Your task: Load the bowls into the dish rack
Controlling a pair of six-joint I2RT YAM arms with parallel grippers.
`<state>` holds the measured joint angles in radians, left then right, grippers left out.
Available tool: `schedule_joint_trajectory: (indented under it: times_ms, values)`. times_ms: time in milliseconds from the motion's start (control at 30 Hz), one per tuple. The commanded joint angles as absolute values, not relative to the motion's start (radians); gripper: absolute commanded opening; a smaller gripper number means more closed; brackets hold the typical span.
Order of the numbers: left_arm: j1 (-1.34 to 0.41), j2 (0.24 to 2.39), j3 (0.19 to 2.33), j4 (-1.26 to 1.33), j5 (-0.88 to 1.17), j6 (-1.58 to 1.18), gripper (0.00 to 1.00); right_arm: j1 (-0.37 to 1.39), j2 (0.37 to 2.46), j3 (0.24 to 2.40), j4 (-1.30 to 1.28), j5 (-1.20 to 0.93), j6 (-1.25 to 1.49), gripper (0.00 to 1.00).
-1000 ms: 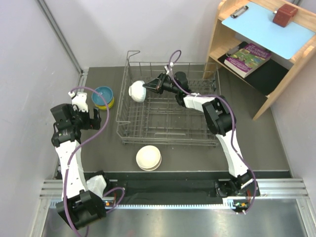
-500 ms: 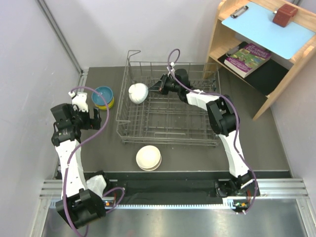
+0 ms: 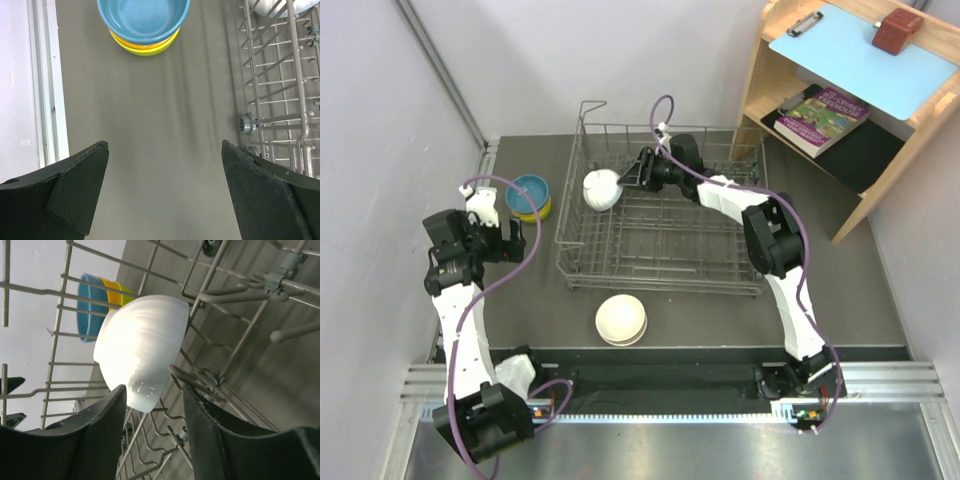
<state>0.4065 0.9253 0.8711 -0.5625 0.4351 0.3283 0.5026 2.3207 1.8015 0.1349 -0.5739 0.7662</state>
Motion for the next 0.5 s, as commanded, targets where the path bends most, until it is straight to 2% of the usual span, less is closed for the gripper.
schedule_joint_trajectory:
  times_ms: [0,167,300,467]
  values:
    - [0.414,0.907,0.865,-0.557,0.462,0.337,0.99,0.474,2.298,1.818,-0.026,-0.485,0.689,0.51]
    - [0.414,0.897,0.865,-0.554,0.468,0.331,0.99,0.476,2.26,1.799,-0.026,-0.523,0.68,0.52]
    - [0.414,0.888,0.859,-0.552,0.472,0.331,0.99,0.477,2.25,1.796,-0.009,-0.659,0.718,0.54]
    - [0.414,0.879,0.847,-0.549,0.489,0.33,0.99,0.48,2.237,1.769,0.141,-0.793,0.799,0.57]
